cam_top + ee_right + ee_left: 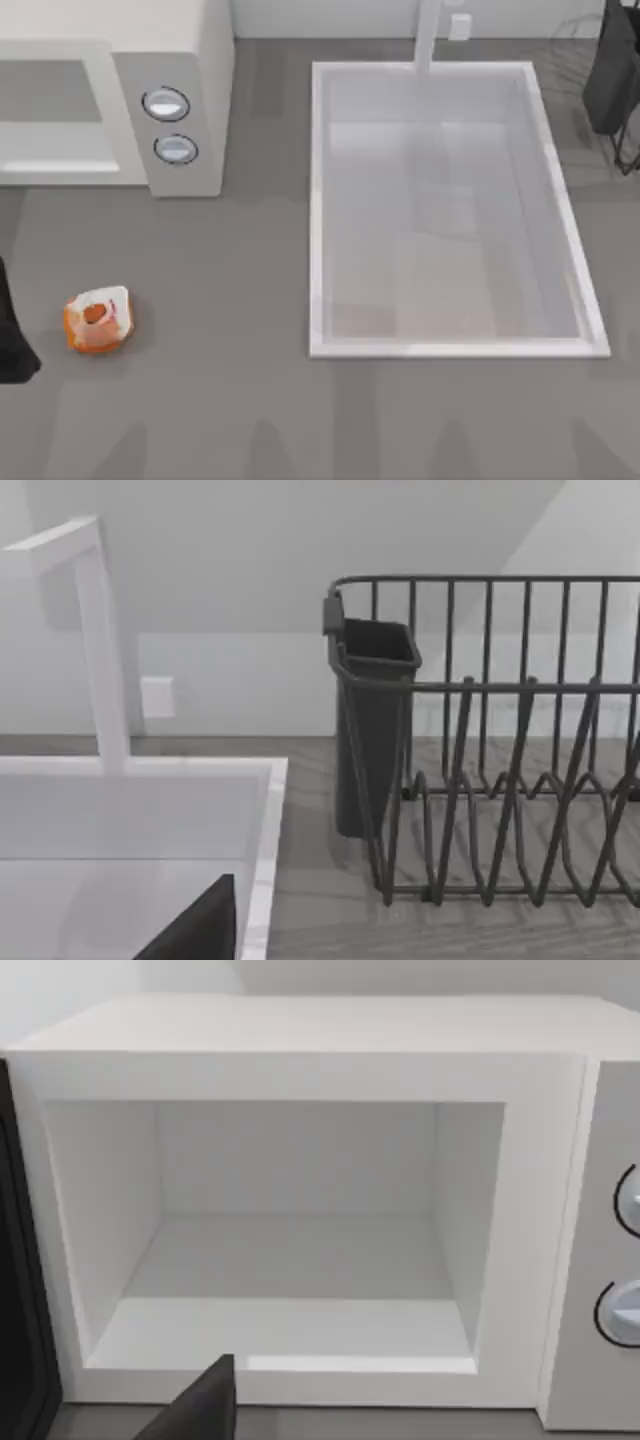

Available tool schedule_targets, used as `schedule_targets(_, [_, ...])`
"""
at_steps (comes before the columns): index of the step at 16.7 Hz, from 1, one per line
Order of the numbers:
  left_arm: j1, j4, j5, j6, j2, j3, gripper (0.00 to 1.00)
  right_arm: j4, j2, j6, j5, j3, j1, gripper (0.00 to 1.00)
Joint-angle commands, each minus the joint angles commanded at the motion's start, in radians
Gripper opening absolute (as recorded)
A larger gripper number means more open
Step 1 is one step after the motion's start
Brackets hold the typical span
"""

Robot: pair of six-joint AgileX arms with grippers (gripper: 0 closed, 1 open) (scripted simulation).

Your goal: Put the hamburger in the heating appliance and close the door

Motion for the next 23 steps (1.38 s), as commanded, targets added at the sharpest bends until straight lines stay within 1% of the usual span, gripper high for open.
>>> schedule_targets(4, [-0.003, -0.022, -0.002, 0.026, 0.031, 0.028, 1.0, 0.0, 0.0, 0.0, 0.0, 0.0, 0.0, 1.0])
schedule_targets(8, [-0.023, -0.14, -0.005, 0.168, 0.221, 0.183, 1.0, 0.0, 0.0, 0.0, 0.0, 0.0, 0.0, 1.0])
schedule_targets(11, [-0.05, -0.275, -0.005, 0.326, 0.475, 0.353, 1.0, 0.0, 0.0, 0.0, 0.0, 0.0, 0.0, 1.0])
schedule_targets(18, [-0.12, -0.647, 0.002, 0.741, 1.197, 0.789, 1.0, 0.0, 0.0, 0.0, 0.0, 0.0, 0.0, 1.0])
schedule_targets(23, [-0.161, -0.858, 0.002, 0.991, 1.588, 1.058, 1.0, 0.0, 0.0, 0.0, 0.0, 0.0, 0.0, 1.0])
